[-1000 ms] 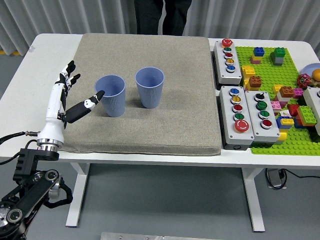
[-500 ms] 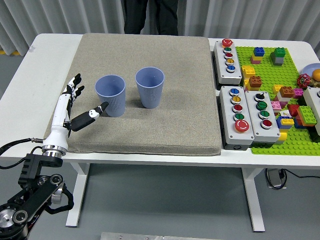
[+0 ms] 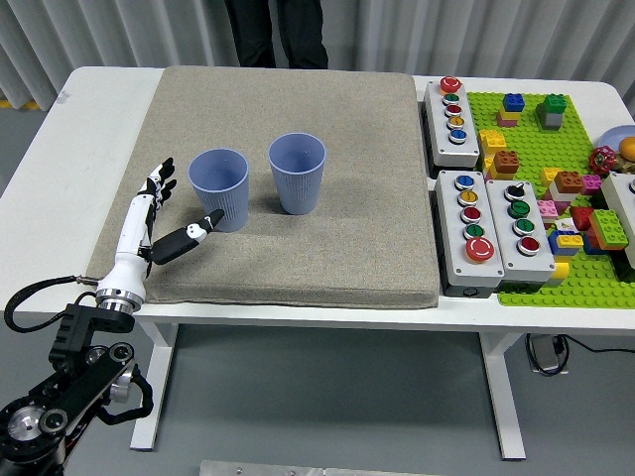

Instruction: Pick cup pour cup place

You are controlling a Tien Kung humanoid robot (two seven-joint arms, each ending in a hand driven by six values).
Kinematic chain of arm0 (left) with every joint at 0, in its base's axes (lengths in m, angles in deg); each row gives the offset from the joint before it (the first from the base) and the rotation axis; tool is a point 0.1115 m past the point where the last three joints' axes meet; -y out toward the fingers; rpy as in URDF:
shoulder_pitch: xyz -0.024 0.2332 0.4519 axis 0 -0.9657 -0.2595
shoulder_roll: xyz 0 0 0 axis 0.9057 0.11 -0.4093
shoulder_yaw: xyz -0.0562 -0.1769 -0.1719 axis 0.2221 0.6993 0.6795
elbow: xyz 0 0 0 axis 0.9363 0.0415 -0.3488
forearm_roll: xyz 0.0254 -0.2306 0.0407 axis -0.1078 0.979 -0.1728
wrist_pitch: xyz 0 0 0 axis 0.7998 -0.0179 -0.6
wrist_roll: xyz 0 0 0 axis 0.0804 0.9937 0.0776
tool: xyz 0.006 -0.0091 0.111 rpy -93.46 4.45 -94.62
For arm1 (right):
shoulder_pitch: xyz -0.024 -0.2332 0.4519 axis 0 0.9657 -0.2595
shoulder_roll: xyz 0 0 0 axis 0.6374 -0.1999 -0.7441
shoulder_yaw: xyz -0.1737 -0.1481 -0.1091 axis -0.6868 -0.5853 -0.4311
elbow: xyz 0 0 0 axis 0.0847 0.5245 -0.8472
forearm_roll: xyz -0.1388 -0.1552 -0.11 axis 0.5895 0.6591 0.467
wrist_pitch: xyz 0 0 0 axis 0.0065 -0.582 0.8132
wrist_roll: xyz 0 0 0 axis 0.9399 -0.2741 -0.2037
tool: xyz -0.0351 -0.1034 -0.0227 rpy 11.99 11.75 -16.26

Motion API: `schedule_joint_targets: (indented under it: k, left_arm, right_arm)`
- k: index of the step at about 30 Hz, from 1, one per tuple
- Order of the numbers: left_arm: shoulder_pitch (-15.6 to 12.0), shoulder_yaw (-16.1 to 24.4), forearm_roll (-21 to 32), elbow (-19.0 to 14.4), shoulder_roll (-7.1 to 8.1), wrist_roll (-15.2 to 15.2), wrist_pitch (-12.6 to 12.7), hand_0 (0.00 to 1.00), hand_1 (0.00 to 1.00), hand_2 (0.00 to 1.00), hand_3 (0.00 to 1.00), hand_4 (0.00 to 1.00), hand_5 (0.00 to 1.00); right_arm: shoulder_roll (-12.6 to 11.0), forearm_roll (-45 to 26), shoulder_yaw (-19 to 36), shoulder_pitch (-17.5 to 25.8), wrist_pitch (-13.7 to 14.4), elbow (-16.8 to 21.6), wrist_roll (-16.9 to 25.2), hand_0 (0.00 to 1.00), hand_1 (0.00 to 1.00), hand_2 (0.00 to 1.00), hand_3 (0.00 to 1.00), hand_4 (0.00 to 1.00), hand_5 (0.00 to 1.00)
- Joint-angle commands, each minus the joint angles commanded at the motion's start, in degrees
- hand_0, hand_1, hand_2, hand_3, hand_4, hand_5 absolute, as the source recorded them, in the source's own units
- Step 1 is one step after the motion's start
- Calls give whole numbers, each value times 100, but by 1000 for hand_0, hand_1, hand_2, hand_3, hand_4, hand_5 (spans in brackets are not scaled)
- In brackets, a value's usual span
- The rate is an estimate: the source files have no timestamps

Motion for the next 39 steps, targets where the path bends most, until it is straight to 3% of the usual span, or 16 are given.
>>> schedule_joint_targets:
  k: [20,39]
  left_arm:
    - [425,-128,-43,674,-260,-43,-156,993,994,998,998,955,355]
    - [544,-122,-205,820,-335,-118,-220,993,990,998,998,957,374]
  right_arm:
    - [-3,-59,-37,-24,14,-3,14,673,614,560,557,2,232]
    - [-9,-30,-16,-39,4,-5,16,674,614,560,557,2,230]
